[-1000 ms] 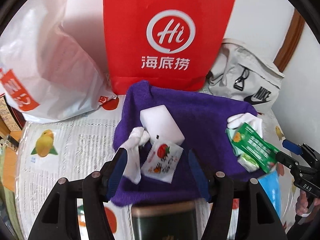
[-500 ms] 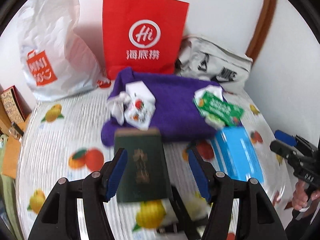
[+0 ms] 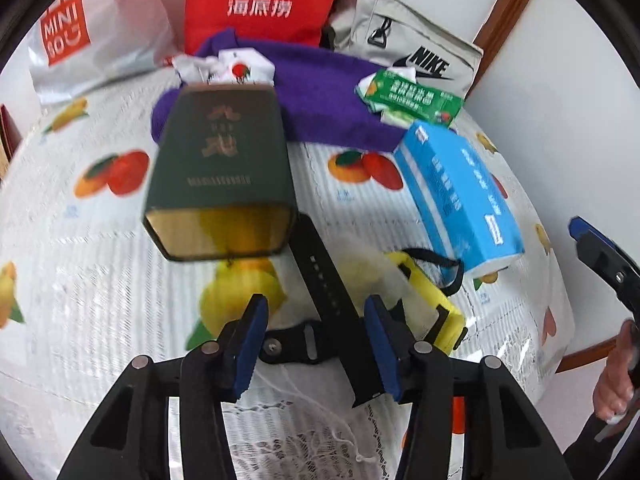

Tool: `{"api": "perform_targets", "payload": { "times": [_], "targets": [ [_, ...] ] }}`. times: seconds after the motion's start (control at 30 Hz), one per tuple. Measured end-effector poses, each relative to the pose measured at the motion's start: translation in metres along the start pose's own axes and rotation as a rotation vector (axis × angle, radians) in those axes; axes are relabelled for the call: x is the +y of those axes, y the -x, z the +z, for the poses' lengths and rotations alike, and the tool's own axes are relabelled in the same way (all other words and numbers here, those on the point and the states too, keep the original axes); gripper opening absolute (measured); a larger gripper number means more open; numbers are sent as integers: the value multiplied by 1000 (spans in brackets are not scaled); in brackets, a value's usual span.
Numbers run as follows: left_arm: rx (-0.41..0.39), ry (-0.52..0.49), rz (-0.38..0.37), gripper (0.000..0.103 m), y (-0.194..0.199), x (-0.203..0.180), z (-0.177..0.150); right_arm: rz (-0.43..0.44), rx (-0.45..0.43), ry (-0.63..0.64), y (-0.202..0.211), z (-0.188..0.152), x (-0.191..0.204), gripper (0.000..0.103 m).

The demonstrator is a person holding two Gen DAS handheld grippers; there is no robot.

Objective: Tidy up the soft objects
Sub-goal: 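Grasp the black watch band with the left gripper while the right tool moves toward the yellow bag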

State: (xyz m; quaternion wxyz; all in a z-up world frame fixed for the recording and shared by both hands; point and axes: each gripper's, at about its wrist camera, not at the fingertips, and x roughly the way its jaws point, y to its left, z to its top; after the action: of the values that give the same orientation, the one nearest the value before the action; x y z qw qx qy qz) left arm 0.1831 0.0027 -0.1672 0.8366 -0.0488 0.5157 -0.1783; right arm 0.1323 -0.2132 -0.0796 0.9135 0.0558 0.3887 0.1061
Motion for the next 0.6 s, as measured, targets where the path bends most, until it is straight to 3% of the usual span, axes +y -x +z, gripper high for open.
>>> {"api": "perform_targets", "payload": {
  "times": [0.13, 0.33, 0.37, 0.4, 0.6],
  "targets": [
    [7, 11, -31, 43, -11, -2, -2, -9, 4, -21, 4, -14, -2, 59],
    [-3, 31, -19, 43, -25, -6, 1, -14, 6, -14, 11, -27, -6, 59],
    [-10, 28, -13, 40, -26, -8, 1, -11, 7, -14, 12, -28, -7, 59],
    [-12, 33, -26, 27, -26, -9, 1, -8, 10, -15, 11, -29, -7, 59],
    [-35, 31, -30, 21, -18, -12, 3, 7, 8, -17, 11, -36, -11, 59]
  ]
}}
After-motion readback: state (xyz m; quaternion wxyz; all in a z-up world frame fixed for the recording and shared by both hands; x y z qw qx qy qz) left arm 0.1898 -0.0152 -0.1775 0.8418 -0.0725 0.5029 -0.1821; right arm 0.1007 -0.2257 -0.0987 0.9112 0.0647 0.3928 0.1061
